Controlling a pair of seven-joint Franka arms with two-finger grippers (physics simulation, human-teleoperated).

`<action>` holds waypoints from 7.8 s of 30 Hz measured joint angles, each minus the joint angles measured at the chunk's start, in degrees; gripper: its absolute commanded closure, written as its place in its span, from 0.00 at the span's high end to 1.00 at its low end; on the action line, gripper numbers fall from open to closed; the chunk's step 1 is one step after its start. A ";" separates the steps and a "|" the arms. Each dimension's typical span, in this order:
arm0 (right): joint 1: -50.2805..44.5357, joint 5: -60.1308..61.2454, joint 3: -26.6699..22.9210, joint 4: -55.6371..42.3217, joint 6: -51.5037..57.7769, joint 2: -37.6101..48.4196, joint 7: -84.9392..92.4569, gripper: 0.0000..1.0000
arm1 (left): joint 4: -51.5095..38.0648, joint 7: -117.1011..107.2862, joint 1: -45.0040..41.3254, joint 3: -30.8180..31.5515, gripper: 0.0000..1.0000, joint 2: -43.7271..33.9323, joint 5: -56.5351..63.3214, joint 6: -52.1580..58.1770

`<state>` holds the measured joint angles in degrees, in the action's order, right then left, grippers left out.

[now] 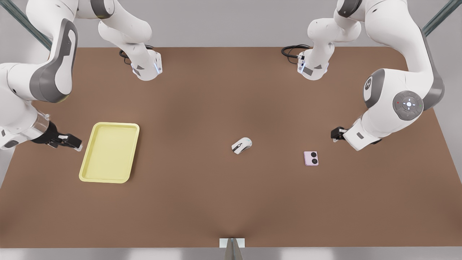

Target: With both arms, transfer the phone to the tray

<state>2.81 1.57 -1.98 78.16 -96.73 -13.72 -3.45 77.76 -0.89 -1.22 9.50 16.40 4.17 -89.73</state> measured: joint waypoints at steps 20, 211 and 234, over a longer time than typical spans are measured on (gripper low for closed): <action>-0.17 0.14 -0.03 0.00 -2.56 0.03 -0.71 1.00 | 32.40 -15.15 -3.76 -3.77 1.00 10.43 -0.56 -42.75; -33.13 0.40 4.44 22.11 -41.36 -27.10 -51.25 0.78 | -6.01 -12.51 -8.54 -6.69 1.00 7.59 -0.35 1.28; -5.71 0.58 -1.44 44.64 -39.16 -6.78 -32.15 0.78 | -6.01 -12.76 -8.71 -6.95 1.00 7.85 -0.79 1.35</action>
<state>-2.90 2.15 -3.42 122.80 -135.89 -20.50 -35.60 71.75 -13.65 -9.93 2.54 24.24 3.38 -88.38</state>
